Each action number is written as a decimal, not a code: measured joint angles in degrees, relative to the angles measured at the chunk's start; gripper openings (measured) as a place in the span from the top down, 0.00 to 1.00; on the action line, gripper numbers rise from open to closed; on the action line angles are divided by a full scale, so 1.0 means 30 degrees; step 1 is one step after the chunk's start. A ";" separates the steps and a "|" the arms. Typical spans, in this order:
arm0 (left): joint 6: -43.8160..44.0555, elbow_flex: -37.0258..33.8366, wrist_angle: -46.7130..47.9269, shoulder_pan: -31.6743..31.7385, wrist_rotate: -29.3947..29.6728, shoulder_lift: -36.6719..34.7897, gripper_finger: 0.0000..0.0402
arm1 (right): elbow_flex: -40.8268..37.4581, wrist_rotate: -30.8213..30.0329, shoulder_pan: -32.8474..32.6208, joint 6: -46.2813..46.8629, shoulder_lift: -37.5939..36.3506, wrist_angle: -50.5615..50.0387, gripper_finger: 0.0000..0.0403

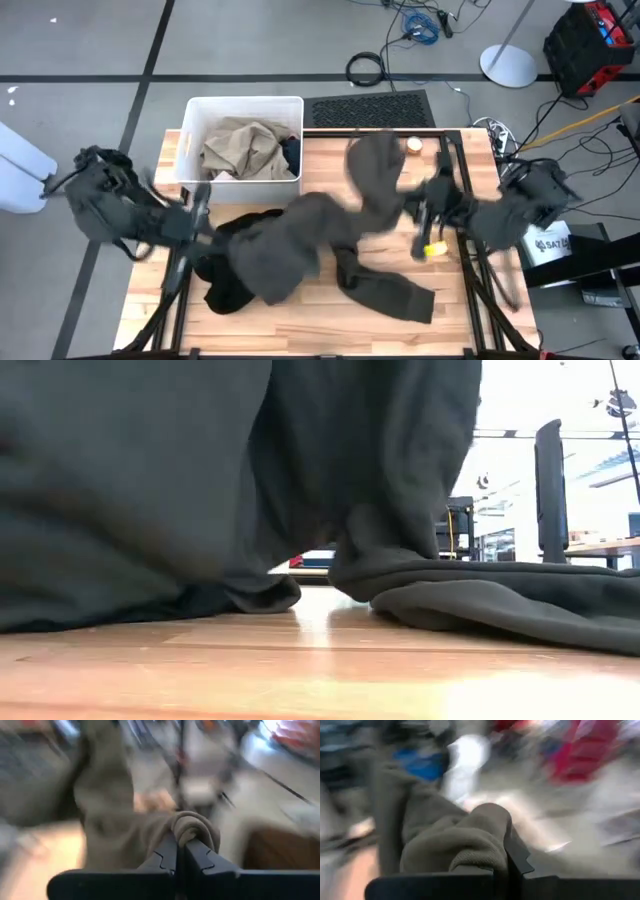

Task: Sort clothes
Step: Put the dark gray jacket into the white laundry bin

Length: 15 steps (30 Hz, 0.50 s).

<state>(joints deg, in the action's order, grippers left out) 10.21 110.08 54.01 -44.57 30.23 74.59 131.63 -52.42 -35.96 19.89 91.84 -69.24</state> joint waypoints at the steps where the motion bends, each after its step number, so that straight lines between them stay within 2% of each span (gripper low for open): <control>1: 0.1931 -0.0198 0.1704 -0.0203 -0.1386 0.0131 0.98 | 0.0000 0.1366 -0.0172 0.1761 0.0260 -0.1510 1.00; 4: 0.7136 -0.1673 0.5632 -0.1093 -0.4145 0.0722 0.98 | -0.0302 0.3144 -0.0987 0.7146 0.1725 -0.6761 1.00; 5: 0.8511 -0.2370 0.6210 -0.1462 -0.4654 0.0956 0.98 | -0.0814 0.3423 -0.1308 0.8749 0.2306 -0.7280 1.00; 7: 1.0558 -0.4015 0.6741 -0.2078 -0.5810 0.1433 0.98 | -0.2700 0.4439 -0.1729 0.8901 0.2825 -0.5771 1.00; 10: 1.1820 -0.6382 0.6563 -0.2588 -0.7568 0.1857 0.98 | -0.4977 0.5217 -0.2032 0.8760 0.3765 -0.2816 1.00; 14: 1.2451 -0.9276 0.6440 -0.2869 -0.9639 0.2918 0.98 | -0.7733 0.6346 -0.1585 1.0139 0.5710 -0.2341 1.00; 15: 1.2460 -0.9814 0.6371 -0.2840 -0.9637 0.3170 0.98 | -0.8338 0.6850 -0.1402 1.0432 0.6081 -0.2437 1.00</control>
<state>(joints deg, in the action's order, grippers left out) 47.59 80.64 73.12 -53.09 1.32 84.10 106.62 -31.87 -40.17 51.19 110.08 -76.55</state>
